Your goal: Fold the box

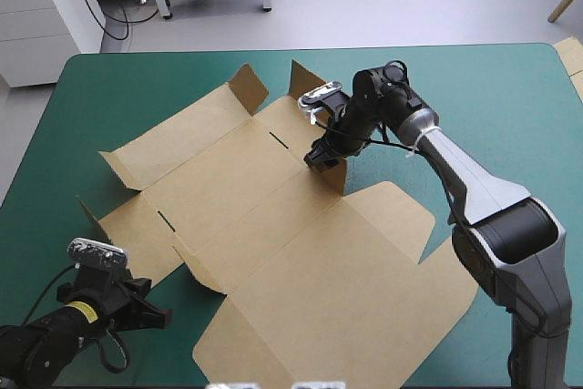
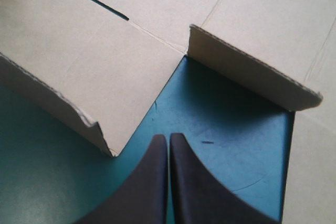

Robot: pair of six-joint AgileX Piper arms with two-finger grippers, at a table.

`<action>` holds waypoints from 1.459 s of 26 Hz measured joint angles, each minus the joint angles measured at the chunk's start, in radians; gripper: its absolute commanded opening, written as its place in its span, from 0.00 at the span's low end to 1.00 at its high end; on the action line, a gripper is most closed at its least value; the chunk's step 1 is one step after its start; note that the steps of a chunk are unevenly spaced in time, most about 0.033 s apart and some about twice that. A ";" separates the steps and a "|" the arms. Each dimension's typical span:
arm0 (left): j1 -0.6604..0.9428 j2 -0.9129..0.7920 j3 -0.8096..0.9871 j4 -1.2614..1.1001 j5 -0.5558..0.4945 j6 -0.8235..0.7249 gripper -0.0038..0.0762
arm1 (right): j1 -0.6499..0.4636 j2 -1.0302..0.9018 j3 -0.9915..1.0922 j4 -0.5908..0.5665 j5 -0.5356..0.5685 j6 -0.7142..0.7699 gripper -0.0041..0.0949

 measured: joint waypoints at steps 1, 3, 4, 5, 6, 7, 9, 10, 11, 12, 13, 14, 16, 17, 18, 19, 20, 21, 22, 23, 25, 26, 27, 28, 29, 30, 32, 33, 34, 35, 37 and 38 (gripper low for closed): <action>0.000 0.000 0.000 0.000 0.000 0.000 0.04 | 0.000 0.005 0.000 0.000 -0.001 -0.001 0.63; 0.000 0.000 0.000 0.000 -0.001 0.000 0.04 | 0.000 0.016 0.000 -0.001 -0.004 -0.002 0.63; 0.000 0.000 0.000 0.000 -0.001 0.000 0.04 | 0.000 0.023 0.000 -0.001 -0.007 -0.002 0.63; 0.000 0.000 0.000 0.000 -0.001 0.000 0.04 | 0.000 0.030 0.000 -0.001 -0.006 -0.002 0.63; 0.000 0.000 0.000 0.000 -0.001 0.000 0.04 | 0.000 0.036 0.000 -0.001 -0.007 -0.002 0.63; 0.000 0.000 0.000 0.000 -0.001 0.000 0.04 | 0.000 0.042 0.000 -0.001 -0.008 -0.002 0.63; 0.000 0.000 0.000 0.000 -0.001 0.000 0.04 | 0.000 0.052 0.000 -0.001 -0.009 -0.002 0.63; 0.000 0.000 0.000 0.000 -0.001 0.000 0.04 | 0.000 0.055 0.000 -0.001 -0.010 -0.002 0.63; 0.000 0.000 0.000 0.000 -0.001 0.000 0.04 | 0.000 0.056 0.000 -0.001 -0.012 -0.002 0.63; 0.000 0.000 0.000 0.000 -0.001 0.000 0.04 | 0.000 0.056 0.000 -0.001 -0.017 -0.002 0.63; 0.000 0.000 0.000 0.000 -0.001 0.000 0.04 | 0.000 0.056 0.000 -0.001 -0.023 -0.002 0.63; 0.000 0.000 0.000 0.000 -0.001 0.000 0.04 | 0.000 0.056 0.000 -0.001 -0.027 -0.002 0.62; 0.000 0.000 0.000 0.000 -0.001 0.000 0.04 | 0.000 0.056 0.000 -0.001 -0.031 -0.002 0.56; 0.000 0.000 0.000 0.000 -0.001 0.000 0.04 | 0.000 0.056 0.000 -0.001 -0.031 -0.002 0.51; 0.000 0.000 0.000 0.000 -0.001 0.000 0.04 | 0.000 0.056 0.000 -0.001 -0.031 -0.002 0.45; 0.000 0.000 0.000 0.000 -0.001 0.000 0.04 | 0.000 0.056 0.000 -0.001 -0.031 -0.002 0.38; 0.000 0.000 0.000 0.000 -0.001 0.000 0.04 | 0.000 0.057 0.000 -0.001 -0.030 -0.003 0.32; 0.000 0.000 0.000 0.000 -0.001 0.000 0.04 | 0.000 0.057 0.000 -0.001 -0.030 -0.004 0.23; 0.000 0.000 0.000 0.000 -0.001 0.000 0.04 | 0.000 0.057 0.000 -0.001 -0.028 -0.010 0.16; 0.000 0.000 0.000 0.000 -0.001 0.000 0.04 | 0.000 0.057 0.000 -0.001 -0.025 -0.012 0.09; 0.000 0.000 0.000 0.000 -0.001 0.000 0.04 | 0.000 0.057 0.000 -0.001 -0.018 -0.014 0.03; 0.000 0.000 0.000 0.000 -0.001 0.000 0.04 | 0.000 0.057 0.000 -0.002 -0.016 -0.015 0.02; 0.000 0.000 0.000 0.000 -0.001 0.000 0.04 | 0.000 0.057 0.000 -0.002 -0.015 -0.016 0.02; 0.000 0.000 0.000 0.000 -0.001 0.000 0.04 | 0.000 0.057 0.000 -0.001 -0.014 -0.017 0.02; 0.000 0.000 0.000 0.000 -0.001 0.000 0.04 | 0.000 0.057 0.000 0.000 -0.012 -0.018 0.02; 0.000 0.000 0.000 0.000 -0.001 0.000 0.04 | 0.000 0.057 0.000 0.000 -0.012 -0.019 0.02; 0.000 0.000 0.000 0.000 -0.001 0.000 0.04 | 0.000 0.057 0.000 -0.004 -0.011 -0.024 0.02; 0.000 0.000 0.000 0.000 -0.001 0.000 0.04 | 0.001 0.057 0.000 -0.014 -0.011 -0.042 0.02; 0.000 0.000 0.000 0.000 -0.001 0.000 0.04 | 0.001 0.057 0.000 -0.019 -0.011 -0.054 0.02; 0.000 0.000 0.000 0.000 0.000 0.000 0.04 | 0.001 0.057 0.000 -0.027 -0.017 -0.085 0.02; 0.000 0.000 0.000 0.000 0.000 0.000 0.04 | 0.002 0.057 0.000 -0.049 -0.053 -0.175 0.02; 0.000 0.000 0.000 0.000 0.000 0.000 0.04 | 0.002 0.057 0.000 -0.056 -0.082 -0.230 0.02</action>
